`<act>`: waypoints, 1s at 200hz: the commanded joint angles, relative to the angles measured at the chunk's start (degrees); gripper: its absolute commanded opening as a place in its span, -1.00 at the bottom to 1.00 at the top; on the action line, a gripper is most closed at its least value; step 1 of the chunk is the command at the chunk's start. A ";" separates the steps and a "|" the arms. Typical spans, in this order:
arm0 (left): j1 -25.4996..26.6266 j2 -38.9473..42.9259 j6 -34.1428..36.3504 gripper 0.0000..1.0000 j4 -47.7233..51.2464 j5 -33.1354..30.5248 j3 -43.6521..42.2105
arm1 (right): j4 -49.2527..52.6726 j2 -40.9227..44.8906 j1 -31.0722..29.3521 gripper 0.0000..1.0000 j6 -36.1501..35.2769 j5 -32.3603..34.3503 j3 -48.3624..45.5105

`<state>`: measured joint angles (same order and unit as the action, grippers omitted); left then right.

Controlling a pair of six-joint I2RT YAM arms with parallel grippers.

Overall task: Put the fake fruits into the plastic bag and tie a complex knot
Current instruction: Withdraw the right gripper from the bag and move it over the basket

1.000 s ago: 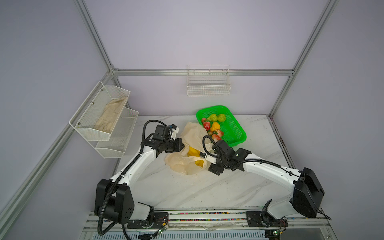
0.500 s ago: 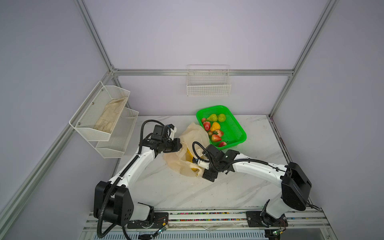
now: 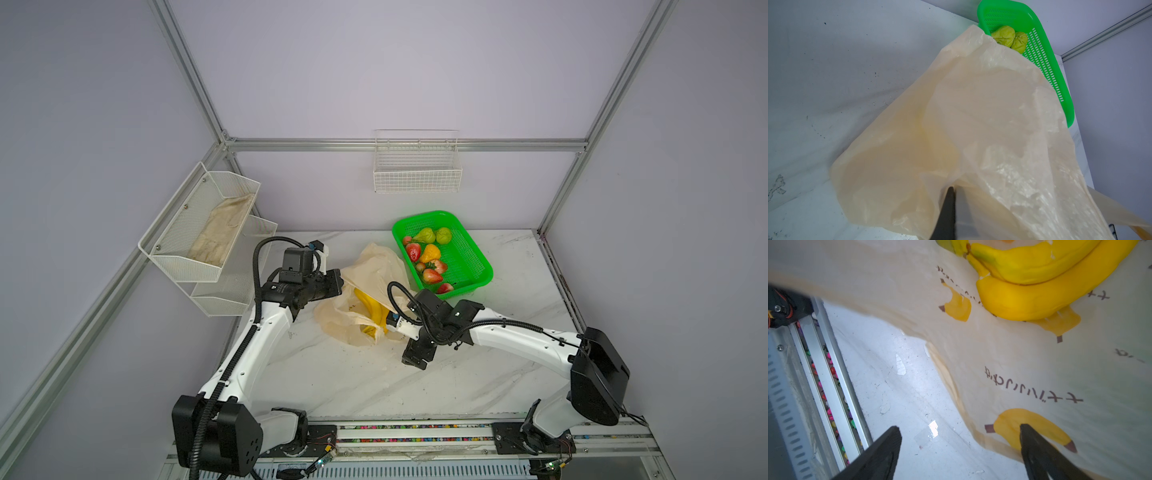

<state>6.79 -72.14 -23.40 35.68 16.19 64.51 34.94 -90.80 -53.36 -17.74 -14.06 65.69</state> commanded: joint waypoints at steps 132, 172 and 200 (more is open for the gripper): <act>-7.41 0.77 -4.73 -1.00 -6.40 8.83 -1.84 | -3.19 4.75 20.52 0.79 10.54 7.07 8.20; -6.61 0.57 -4.55 -1.00 -6.85 8.95 -2.00 | -7.55 -5.29 25.79 0.74 14.47 17.03 17.12; -6.35 0.64 -4.46 -1.00 -6.95 8.87 -1.93 | -6.68 -15.69 26.24 0.74 14.21 21.74 24.53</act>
<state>0.12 -71.46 -27.46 30.89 23.83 64.23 27.55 -98.04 -27.05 -4.95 1.93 86.78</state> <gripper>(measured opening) 0.047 0.870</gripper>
